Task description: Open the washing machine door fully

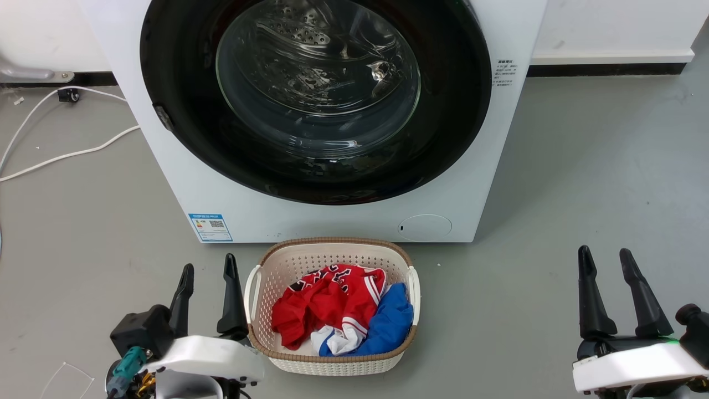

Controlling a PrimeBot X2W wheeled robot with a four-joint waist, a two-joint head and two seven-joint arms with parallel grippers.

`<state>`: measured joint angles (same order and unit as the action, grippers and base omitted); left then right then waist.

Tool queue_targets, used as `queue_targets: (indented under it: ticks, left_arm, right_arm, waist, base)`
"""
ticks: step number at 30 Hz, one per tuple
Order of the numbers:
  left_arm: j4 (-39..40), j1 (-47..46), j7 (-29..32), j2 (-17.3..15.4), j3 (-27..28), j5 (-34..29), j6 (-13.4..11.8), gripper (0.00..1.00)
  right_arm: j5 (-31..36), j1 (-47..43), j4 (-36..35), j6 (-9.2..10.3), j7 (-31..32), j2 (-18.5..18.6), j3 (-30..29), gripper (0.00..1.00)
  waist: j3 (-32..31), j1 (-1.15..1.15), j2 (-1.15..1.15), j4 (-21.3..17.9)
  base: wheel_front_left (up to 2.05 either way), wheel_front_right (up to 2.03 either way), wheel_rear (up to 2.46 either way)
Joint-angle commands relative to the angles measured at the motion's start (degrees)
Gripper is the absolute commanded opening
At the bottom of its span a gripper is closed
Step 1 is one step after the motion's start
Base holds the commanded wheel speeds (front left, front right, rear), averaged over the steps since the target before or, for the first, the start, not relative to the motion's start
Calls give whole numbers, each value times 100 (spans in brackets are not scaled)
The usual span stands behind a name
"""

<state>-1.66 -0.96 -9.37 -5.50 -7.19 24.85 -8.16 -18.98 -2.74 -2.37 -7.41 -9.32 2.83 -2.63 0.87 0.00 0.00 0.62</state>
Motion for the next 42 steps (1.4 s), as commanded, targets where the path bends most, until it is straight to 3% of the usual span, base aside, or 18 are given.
queue_targets:
  ticks: [1, 42]
  left_arm:
    - [79, 22, -56, -32, -22, -156, -37, 100]
    - [-86, 303, -544, 248, 105, -1939, 169, 100]
  right_arm:
    - [137, -46, -98, -11, -54, 9, -6, 100]
    - [1287, -356, -321, -8, -547, 6, 23, 100]
  waist:
    - [2, 0, 0, 0]
    - [42, 0, 0, 37]
  base:
    - [0, 0, 0]
    - [0, 0, 0]
